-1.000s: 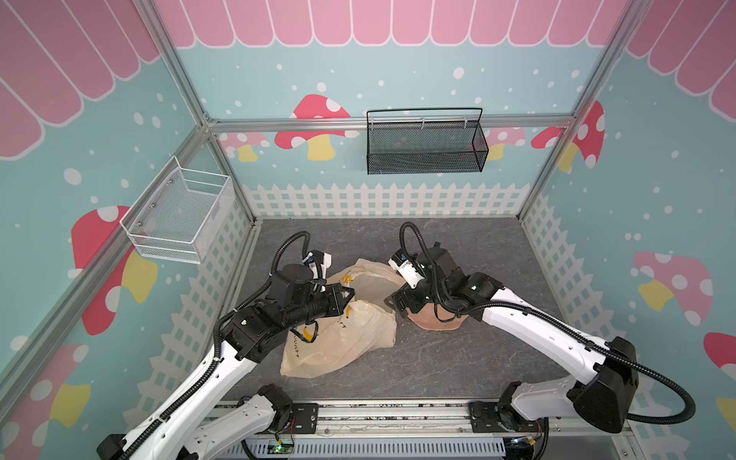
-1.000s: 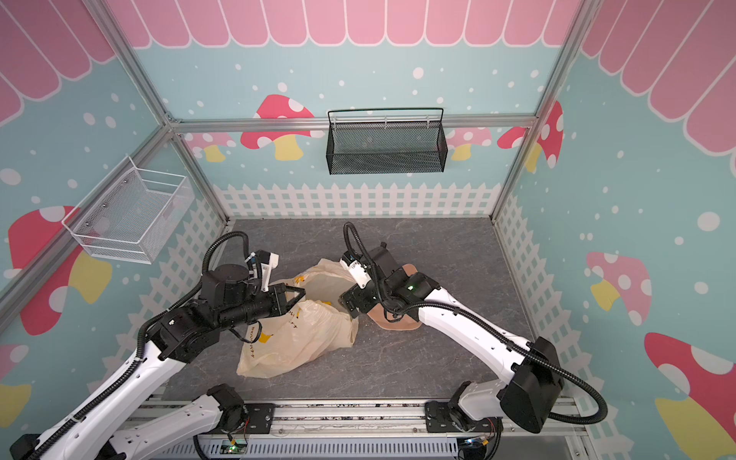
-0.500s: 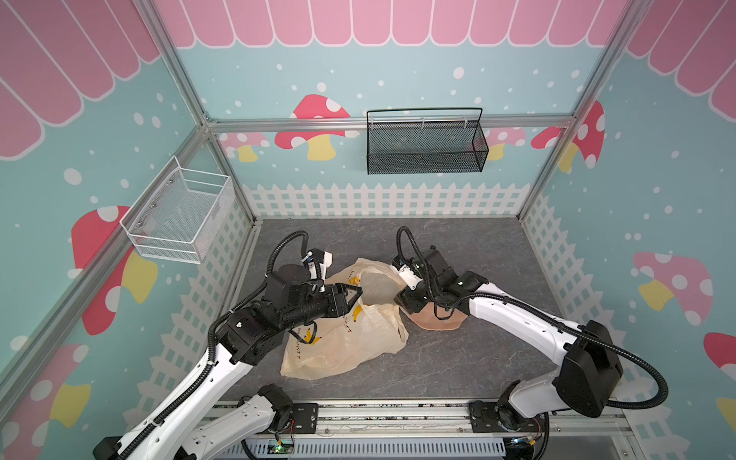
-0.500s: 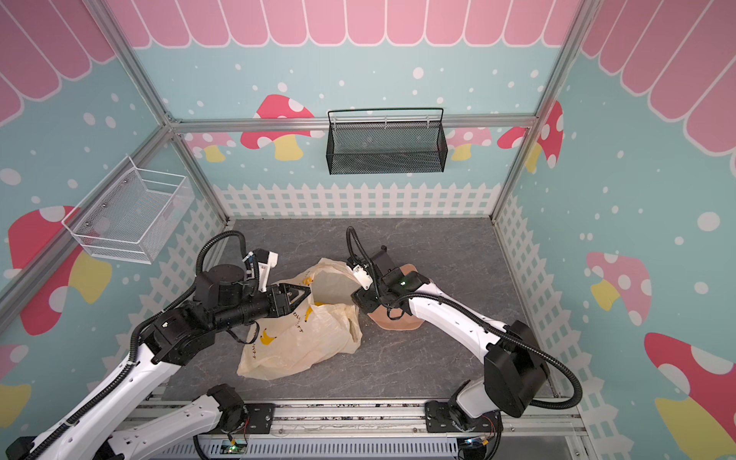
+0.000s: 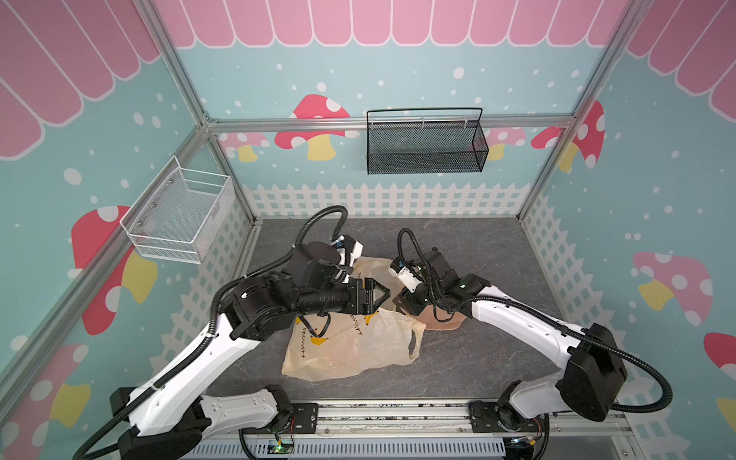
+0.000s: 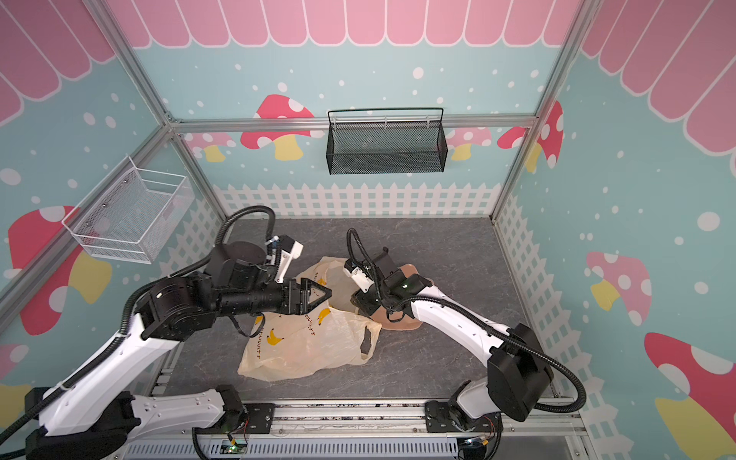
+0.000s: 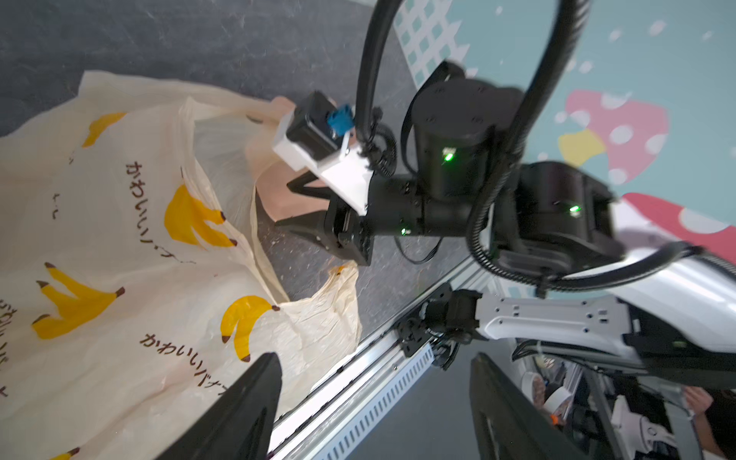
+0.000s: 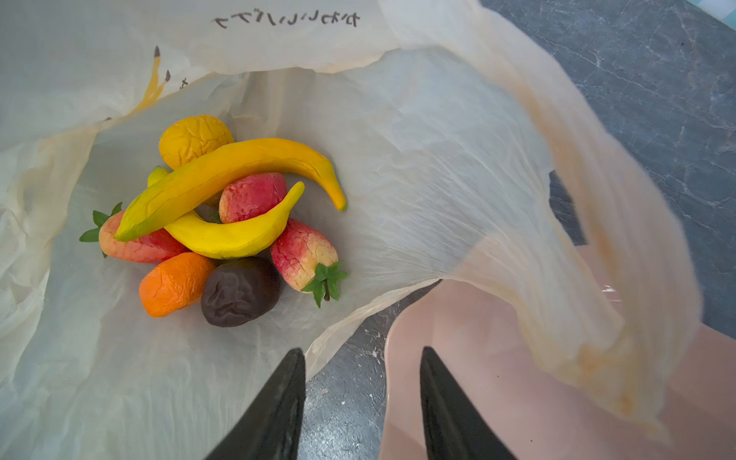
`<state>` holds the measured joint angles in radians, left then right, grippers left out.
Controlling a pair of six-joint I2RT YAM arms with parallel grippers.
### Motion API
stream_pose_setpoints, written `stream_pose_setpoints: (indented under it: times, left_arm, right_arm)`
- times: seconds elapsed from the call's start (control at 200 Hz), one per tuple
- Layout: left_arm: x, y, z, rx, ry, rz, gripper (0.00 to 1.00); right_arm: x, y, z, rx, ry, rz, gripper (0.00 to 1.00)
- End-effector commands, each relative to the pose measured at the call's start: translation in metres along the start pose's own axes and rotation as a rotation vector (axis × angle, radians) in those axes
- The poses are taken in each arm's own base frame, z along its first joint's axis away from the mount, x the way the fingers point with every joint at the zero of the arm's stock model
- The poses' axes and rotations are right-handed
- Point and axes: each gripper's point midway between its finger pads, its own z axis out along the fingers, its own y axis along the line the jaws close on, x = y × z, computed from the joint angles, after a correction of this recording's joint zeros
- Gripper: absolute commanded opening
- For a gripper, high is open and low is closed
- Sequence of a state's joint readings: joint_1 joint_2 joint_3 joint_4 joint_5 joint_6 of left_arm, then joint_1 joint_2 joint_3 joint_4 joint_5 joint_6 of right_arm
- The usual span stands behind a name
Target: Place the fruits into the plastic bag
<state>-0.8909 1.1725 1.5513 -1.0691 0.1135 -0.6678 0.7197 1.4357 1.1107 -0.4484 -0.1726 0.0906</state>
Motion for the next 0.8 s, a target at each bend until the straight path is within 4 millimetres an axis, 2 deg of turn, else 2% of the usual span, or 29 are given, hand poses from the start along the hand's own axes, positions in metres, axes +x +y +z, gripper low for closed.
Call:
stream_pose_setpoints:
  times: [0.0, 0.105, 0.39, 0.475, 0.795]
  left_arm:
    - [0.027, 0.021, 0.011, -0.132, 0.105, 0.103, 0.76]
    - [0.035, 0.018, 0.026, -0.146, 0.136, 0.228, 0.75]
    - [0.052, -0.008, 0.068, -0.098, 0.186, 0.615, 0.76]
    - [0.059, -0.009, 0.081, -0.101, 0.216, 0.715, 0.77]
    - [0.092, -0.012, 0.117, -0.095, 0.331, 0.914, 0.79]
  right_arm:
    - [0.002, 0.004, -0.008, -0.026, -0.012, 0.009, 0.45]
    - [0.006, 0.005, -0.006, -0.055, -0.005, 0.025, 0.41]
    - [0.008, 0.01, -0.006, -0.118, -0.008, 0.054, 0.34]
    - [0.011, 0.012, -0.005, -0.134, -0.006, 0.063, 0.33]
    - [0.017, 0.01, -0.005, -0.156, 0.001, 0.102, 0.31]
